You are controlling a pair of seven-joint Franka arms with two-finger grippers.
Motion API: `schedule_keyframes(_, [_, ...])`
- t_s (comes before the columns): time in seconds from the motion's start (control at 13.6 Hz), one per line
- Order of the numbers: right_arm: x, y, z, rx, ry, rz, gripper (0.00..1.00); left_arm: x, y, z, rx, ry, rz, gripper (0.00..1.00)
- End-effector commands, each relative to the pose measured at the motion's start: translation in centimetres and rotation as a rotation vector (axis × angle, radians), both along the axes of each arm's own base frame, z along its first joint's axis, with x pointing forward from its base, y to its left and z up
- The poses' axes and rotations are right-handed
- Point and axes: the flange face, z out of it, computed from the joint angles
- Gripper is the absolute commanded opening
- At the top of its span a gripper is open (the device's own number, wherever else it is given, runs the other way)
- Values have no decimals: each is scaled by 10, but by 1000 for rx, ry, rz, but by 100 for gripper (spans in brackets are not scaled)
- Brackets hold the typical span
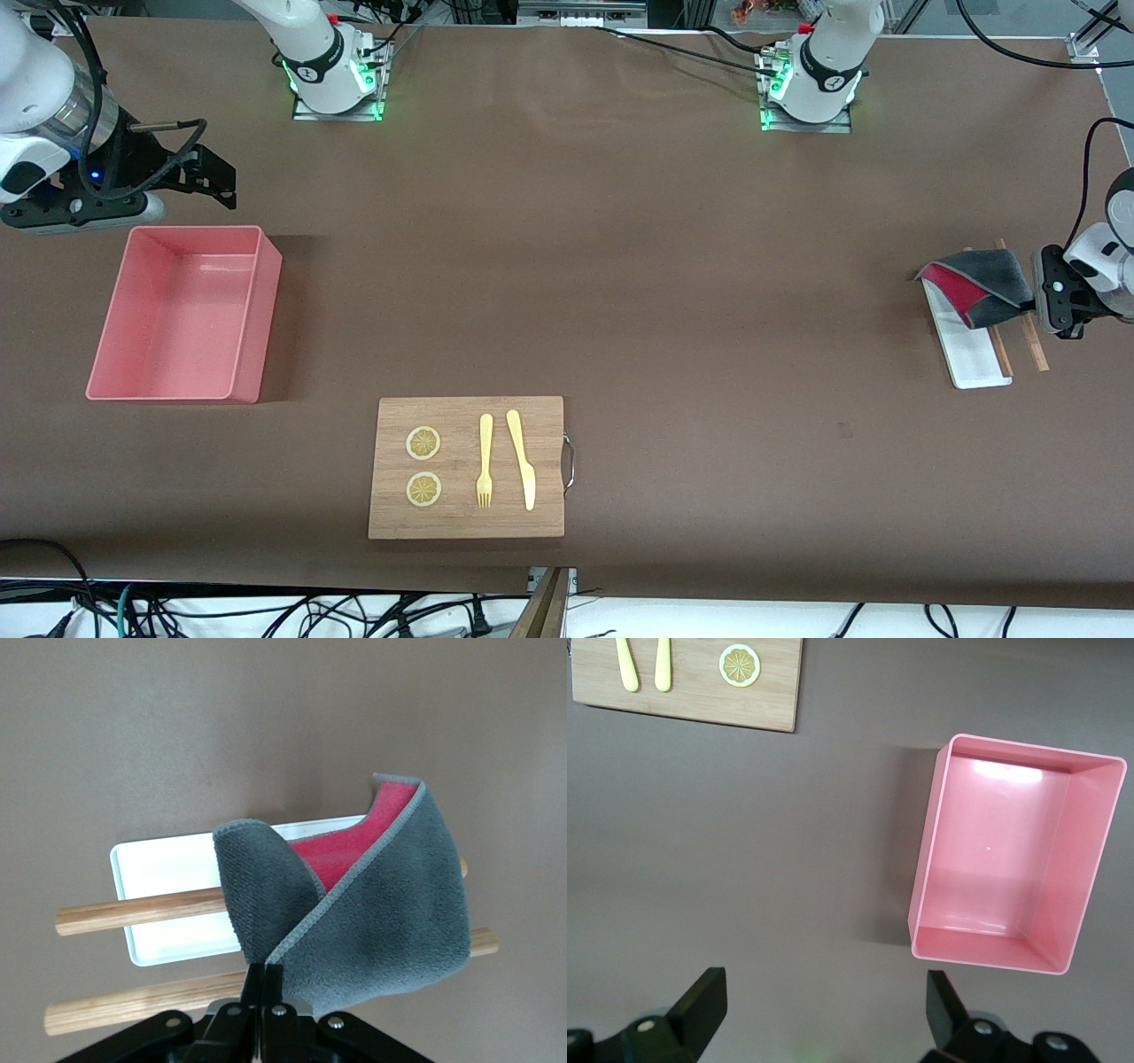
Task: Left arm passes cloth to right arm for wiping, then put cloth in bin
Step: 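Close the left gripper on the cloth and lift it off the tray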
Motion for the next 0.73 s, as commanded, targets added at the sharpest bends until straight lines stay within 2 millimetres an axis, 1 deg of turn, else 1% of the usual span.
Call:
schedule_keyframes(0.0, [1,0,6,-2,-1,7,99,7,-11,38,11,18,2,0])
schedule_keyframes(0.22, [1,-1,6,-2,-3,6,99,20,-45,79,15,86,124,0])
schedule_keyframes(0.44, [2,0,10,-3,-14,10,99,26,-84,110,32,145,234,0])
schedule_keyframes(0.51, [1,1,12,-2,-17,12,99,27,-99,123,41,161,275,0])
schedule_keyframes(0.66, [2,0,26,-3,-43,16,99,28,-144,147,73,200,373,0])
